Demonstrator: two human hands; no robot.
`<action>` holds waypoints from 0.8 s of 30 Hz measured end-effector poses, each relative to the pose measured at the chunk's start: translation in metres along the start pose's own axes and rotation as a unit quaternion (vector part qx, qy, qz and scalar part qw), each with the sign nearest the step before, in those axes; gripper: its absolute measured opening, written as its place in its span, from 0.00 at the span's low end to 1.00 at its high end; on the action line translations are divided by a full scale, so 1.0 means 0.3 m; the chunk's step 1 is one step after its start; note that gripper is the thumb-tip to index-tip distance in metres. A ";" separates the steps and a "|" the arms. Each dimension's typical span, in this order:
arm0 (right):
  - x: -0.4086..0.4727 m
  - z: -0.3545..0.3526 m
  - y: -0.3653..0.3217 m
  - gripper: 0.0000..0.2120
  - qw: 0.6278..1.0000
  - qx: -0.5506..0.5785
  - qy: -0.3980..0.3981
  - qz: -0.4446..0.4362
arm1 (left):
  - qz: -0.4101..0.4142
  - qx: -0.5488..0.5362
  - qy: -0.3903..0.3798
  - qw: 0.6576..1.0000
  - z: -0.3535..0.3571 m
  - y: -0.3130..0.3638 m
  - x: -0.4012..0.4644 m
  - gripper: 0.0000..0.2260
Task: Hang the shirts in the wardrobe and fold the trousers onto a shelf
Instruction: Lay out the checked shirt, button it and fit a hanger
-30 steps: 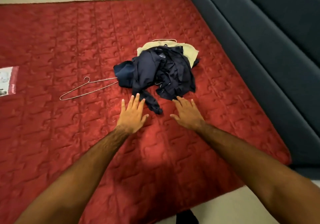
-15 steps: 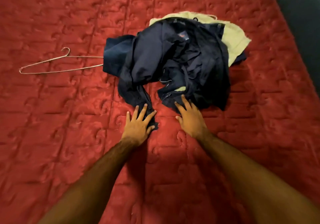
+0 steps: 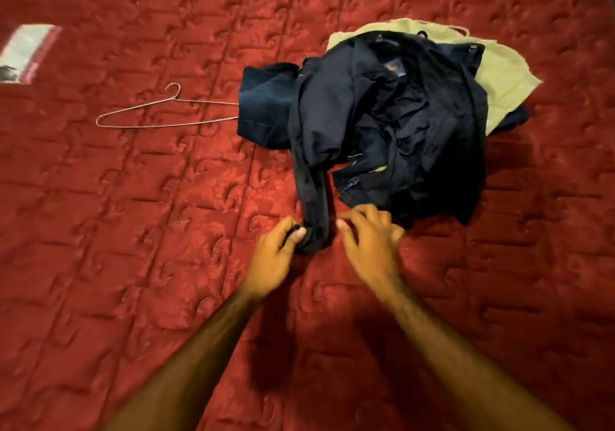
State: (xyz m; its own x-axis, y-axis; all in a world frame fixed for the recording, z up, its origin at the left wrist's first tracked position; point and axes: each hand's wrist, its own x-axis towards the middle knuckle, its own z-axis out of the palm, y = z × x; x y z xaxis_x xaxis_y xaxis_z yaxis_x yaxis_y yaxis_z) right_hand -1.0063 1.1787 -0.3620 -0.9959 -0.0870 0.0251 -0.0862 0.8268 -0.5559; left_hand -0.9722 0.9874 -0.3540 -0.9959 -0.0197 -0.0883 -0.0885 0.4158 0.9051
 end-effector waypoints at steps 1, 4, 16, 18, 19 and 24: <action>0.005 -0.001 -0.049 0.15 0.985 0.146 -0.074 0.059 | -0.007 -0.021 -0.028 0.999 -0.011 0.005 -0.043 0.10; 0.042 0.036 -0.138 0.18 0.821 0.470 -0.211 0.247 | -0.006 -0.008 -0.155 0.988 -0.043 -0.013 -0.170 0.12; -0.188 0.099 -0.125 0.18 0.893 0.276 -0.353 0.049 | -0.186 -0.160 0.009 0.969 -0.127 0.131 0.077 0.34; -0.218 0.100 -0.124 0.14 0.886 0.194 -0.421 -0.005 | -0.163 -0.180 -0.034 0.970 -0.059 0.171 0.111 0.27; -0.210 0.088 -0.118 0.12 0.883 0.148 -0.444 -0.021 | -0.113 -0.131 -0.031 0.984 -0.025 0.175 0.109 0.22; -0.092 -0.062 -0.078 0.06 0.938 0.205 -0.263 0.099 | 0.189 0.276 -0.109 0.936 0.018 0.128 -0.102 0.19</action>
State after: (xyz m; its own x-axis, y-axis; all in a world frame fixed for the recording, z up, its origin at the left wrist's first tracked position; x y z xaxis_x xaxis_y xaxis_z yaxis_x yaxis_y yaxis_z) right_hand -0.9772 1.1721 -0.3343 -0.8301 -0.3053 -0.4666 0.2247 0.5827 -0.7810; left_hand -0.9449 1.0090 -0.3189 -0.9213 0.3845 0.0576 0.3525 0.7636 0.5410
